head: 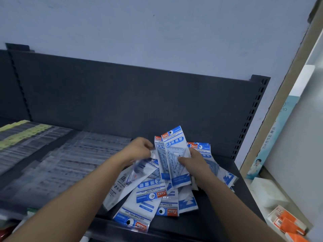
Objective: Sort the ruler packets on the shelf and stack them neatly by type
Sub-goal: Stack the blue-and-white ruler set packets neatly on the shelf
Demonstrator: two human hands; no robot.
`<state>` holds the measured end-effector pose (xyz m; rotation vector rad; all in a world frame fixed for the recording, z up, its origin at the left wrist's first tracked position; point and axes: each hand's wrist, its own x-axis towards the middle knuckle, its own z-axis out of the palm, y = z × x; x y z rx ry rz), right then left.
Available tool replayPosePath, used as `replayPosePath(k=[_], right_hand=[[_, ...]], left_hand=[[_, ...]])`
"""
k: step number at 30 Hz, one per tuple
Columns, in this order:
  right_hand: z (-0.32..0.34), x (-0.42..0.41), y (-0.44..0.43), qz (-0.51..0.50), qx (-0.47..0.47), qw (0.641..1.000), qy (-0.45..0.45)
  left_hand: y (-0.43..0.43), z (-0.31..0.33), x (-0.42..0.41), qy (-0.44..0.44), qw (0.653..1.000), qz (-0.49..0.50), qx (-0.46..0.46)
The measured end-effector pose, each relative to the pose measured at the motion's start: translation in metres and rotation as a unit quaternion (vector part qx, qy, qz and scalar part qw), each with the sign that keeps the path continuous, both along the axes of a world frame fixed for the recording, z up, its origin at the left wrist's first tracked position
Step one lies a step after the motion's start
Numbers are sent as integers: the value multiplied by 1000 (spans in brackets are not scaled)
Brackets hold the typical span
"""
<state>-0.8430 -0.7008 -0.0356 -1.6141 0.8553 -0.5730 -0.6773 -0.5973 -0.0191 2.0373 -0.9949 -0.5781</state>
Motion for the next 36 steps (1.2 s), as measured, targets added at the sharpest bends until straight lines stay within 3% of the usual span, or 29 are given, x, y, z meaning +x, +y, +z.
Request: replayPosePath(k=[5,11,17,20,24,27,29,31,33,36], right_hand=[[1,0,1,-9,20,1000,-7],[2,1,7,-15,60,998,-26],[9,0,10,22,97,989,-108],[10,-2,11,20,63,993,-95],[14,-12,1,-59,11,994,-91],[20,-18,-10,-107,-55,988,-96],[27,-19,-16,-110,-96,984,-103],[31,-19,-22,-87,-106,987,-87],[32,-17,-28,-52,-70,994,-70],[32,-18,-31,-23,55,996,-66]], left_hand=[[9,20,9,126,971,107,-171],[14,30,-7,257,906,132,-310],[-7,20,-34,384,850,125,-339],[-19,18,-47,380,857,110,-329],[-28,22,-46,265,904,108,-318],[-28,26,-36,51,969,35,-238],[-29,31,-34,-89,979,-51,-174],[-31,34,-38,-226,958,-112,-137],[-33,35,-46,-364,907,-130,-166],[-32,27,-58,-436,859,-133,-234]])
